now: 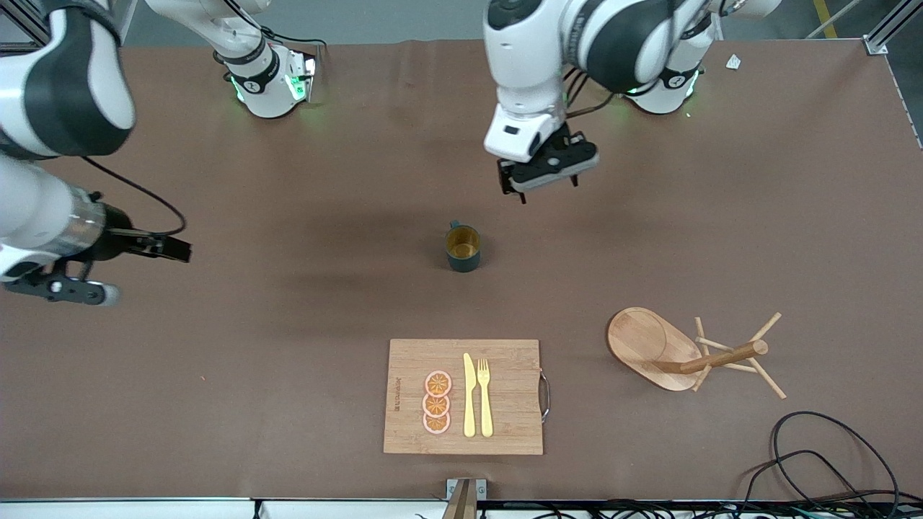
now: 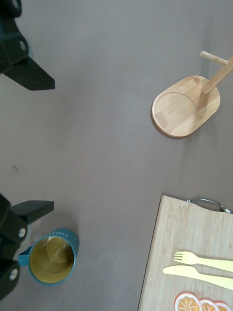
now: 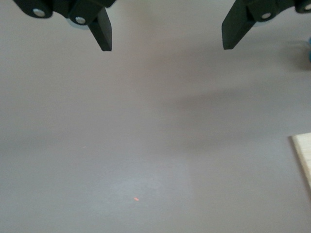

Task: Pass cup and hang on rack
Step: 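Set the mug down and open the right gripper while the left gripper approaches, then lower the left gripper over the mug handle and close on it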

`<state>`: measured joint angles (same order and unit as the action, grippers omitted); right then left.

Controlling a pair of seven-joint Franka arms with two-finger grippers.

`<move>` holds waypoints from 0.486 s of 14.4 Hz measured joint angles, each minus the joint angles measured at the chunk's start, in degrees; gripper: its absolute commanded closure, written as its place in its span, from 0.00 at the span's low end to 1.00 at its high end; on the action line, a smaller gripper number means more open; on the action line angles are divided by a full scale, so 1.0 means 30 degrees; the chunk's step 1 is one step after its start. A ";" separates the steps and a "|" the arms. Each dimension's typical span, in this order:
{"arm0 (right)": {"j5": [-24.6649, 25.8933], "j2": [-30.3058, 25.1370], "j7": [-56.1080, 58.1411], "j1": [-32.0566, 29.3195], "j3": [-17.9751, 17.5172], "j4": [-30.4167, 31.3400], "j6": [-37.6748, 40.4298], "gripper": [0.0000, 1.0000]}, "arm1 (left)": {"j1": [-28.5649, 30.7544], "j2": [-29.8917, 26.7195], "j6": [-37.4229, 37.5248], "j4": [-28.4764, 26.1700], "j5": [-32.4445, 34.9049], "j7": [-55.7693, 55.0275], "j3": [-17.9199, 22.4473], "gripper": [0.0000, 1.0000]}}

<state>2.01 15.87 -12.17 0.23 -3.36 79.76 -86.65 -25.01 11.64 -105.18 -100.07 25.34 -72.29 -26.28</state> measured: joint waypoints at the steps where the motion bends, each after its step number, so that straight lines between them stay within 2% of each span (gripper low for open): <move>1: -0.0006 -0.0127 0.0576 -0.0462 0.0000 0.0170 -0.0006 0.00 | -0.0768 0.0465 -0.0220 -0.0128 0.0949 -0.1361 0.0001 0.00; 7: 0.0078 -0.1900 0.1130 -0.1712 0.0008 0.0958 -0.0478 0.00 | -0.4766 0.3624 -0.0639 -0.0198 0.5921 -0.9108 -0.0015 0.00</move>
<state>2.25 10.17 -8.78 -4.91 -3.34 82.64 -88.08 -39.31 22.51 -107.09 -100.67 43.10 -99.62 -26.32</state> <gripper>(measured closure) 0.000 0.000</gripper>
